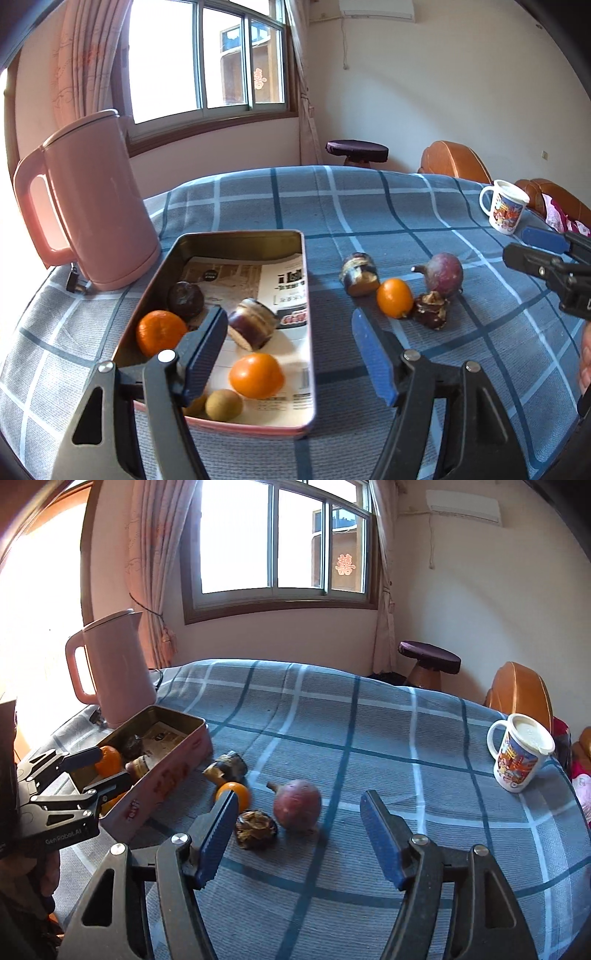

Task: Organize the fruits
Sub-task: 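Grasp another mandarin orange with the right tool while the left tool moves to the brown cylinder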

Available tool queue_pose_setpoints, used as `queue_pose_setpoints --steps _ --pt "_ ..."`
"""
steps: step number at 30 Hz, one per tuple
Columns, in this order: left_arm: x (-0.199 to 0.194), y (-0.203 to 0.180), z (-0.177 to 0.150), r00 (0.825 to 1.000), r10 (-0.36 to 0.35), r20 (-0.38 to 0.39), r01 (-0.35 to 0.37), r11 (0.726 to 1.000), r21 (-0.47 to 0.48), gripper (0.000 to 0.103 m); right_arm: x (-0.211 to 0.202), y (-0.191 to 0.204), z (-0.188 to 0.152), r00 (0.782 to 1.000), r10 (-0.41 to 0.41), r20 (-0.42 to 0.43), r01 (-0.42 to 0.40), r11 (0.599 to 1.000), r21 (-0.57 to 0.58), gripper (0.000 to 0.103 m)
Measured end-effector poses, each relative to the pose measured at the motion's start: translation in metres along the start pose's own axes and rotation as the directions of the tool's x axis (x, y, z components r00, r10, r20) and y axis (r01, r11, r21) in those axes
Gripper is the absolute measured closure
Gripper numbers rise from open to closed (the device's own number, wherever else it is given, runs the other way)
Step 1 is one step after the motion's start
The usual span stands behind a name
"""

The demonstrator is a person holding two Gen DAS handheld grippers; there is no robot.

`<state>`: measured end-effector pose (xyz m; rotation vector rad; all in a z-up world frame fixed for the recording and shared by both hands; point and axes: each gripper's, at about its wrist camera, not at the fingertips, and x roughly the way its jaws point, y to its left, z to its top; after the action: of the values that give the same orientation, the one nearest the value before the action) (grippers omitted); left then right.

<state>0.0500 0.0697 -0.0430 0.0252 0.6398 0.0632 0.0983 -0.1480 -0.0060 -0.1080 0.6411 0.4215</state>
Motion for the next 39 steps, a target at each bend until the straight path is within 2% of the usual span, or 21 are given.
queue_pose_setpoints --steps 3,7,11,15,20,26,30,36,38,39 --pt "0.005 -0.019 0.002 1.0 -0.021 -0.01 0.021 0.999 0.034 0.031 0.007 -0.008 -0.004 0.998 -0.007 -0.055 0.008 1.0 0.023 0.033" --pt "0.014 -0.031 0.004 0.999 -0.025 -0.032 0.027 0.998 0.048 0.03 -0.001 -0.002 -0.008 0.996 -0.002 -0.09 -0.001 1.0 -0.027 0.033" --pt "0.023 -0.033 0.007 0.998 -0.031 -0.05 0.032 0.999 0.025 0.03 -0.014 -0.004 -0.003 0.999 -0.004 -0.052 0.002 0.999 -0.046 0.033" --pt "0.031 -0.034 0.01 0.999 0.001 -0.052 0.0 1.0 0.025 0.03 0.005 -0.009 -0.003 0.999 -0.009 -0.042 0.01 1.0 0.024 0.033" --pt "0.03 -0.017 0.014 0.999 0.038 -0.029 -0.039 0.999 -0.01 0.03 0.023 0.02 -0.012 0.997 0.079 -0.018 -0.079 0.997 -0.022 0.033" --pt "0.031 0.004 0.017 0.998 0.069 -0.012 -0.07 0.996 -0.056 0.03 0.048 0.064 -0.006 0.994 0.095 -0.054 -0.103 0.983 -0.155 0.033" --pt "0.033 0.013 0.015 0.998 0.06 -0.019 -0.061 0.996 -0.072 0.03 0.067 0.082 -0.002 0.992 0.092 -0.088 -0.108 0.973 -0.206 0.033" --pt "0.028 0.024 0.014 0.998 0.055 -0.02 -0.057 0.995 -0.084 0.03 0.102 0.093 -0.002 0.983 0.037 -0.178 -0.081 0.965 -0.249 0.044" --pt "0.027 0.026 0.015 0.998 0.053 -0.02 -0.054 0.995 -0.082 0.03 0.112 0.093 -0.004 0.978 0.033 -0.205 -0.084 0.965 -0.247 0.05" --pt "0.026 0.026 0.016 0.998 0.052 -0.021 -0.053 0.995 -0.082 0.03 0.115 0.093 -0.006 0.976 0.031 -0.215 -0.085 0.965 -0.247 0.058"
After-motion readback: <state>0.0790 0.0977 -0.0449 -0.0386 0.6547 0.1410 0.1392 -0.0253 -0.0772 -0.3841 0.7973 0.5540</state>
